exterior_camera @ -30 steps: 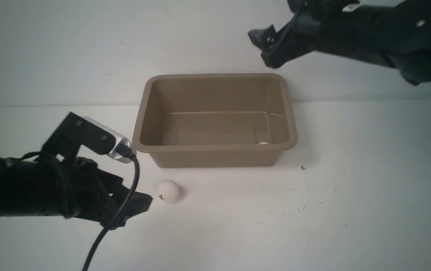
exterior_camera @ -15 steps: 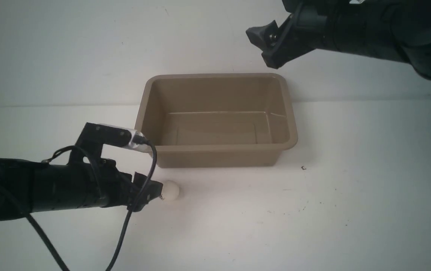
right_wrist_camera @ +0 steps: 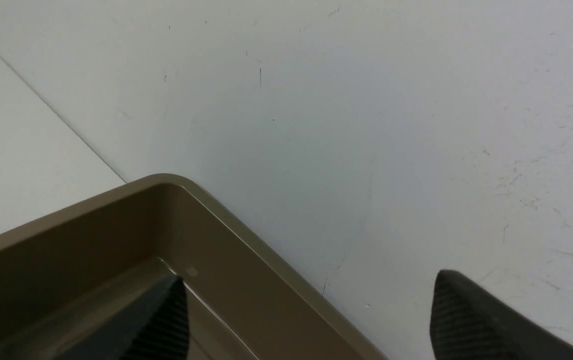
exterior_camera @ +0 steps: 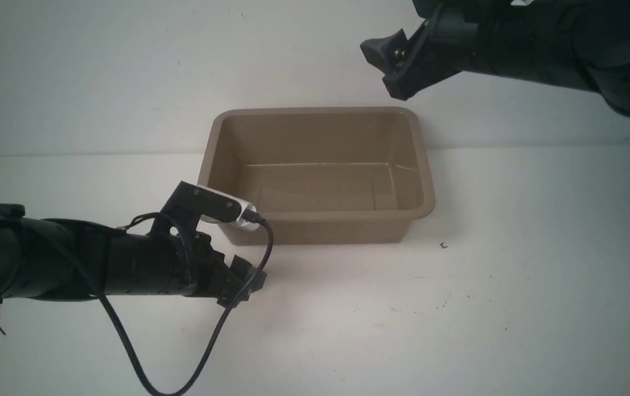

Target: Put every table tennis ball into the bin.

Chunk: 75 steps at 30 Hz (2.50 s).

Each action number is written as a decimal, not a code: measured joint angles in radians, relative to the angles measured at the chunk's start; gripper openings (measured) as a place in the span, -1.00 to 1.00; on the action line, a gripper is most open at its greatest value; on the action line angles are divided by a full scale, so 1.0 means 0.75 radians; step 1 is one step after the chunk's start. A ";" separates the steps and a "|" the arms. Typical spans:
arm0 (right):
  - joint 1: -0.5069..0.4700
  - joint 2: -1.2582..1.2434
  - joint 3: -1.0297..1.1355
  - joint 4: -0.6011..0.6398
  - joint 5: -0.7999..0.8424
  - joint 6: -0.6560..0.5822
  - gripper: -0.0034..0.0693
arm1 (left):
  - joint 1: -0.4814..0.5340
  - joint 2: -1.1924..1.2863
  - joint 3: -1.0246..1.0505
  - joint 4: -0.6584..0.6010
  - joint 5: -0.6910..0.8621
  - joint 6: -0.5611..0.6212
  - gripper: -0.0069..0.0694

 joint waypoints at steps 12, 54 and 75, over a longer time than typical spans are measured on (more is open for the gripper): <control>0.000 0.000 0.000 -0.001 0.000 -0.034 0.72 | -0.003 0.120 -0.047 -0.004 0.000 0.006 0.50; 0.006 -0.204 0.000 -0.024 0.026 -0.110 0.72 | -0.006 0.246 -0.661 0.019 0.128 0.277 0.50; -0.140 -0.935 0.081 -0.709 0.563 0.765 0.72 | -0.006 -0.286 -0.601 0.009 -0.090 0.103 0.49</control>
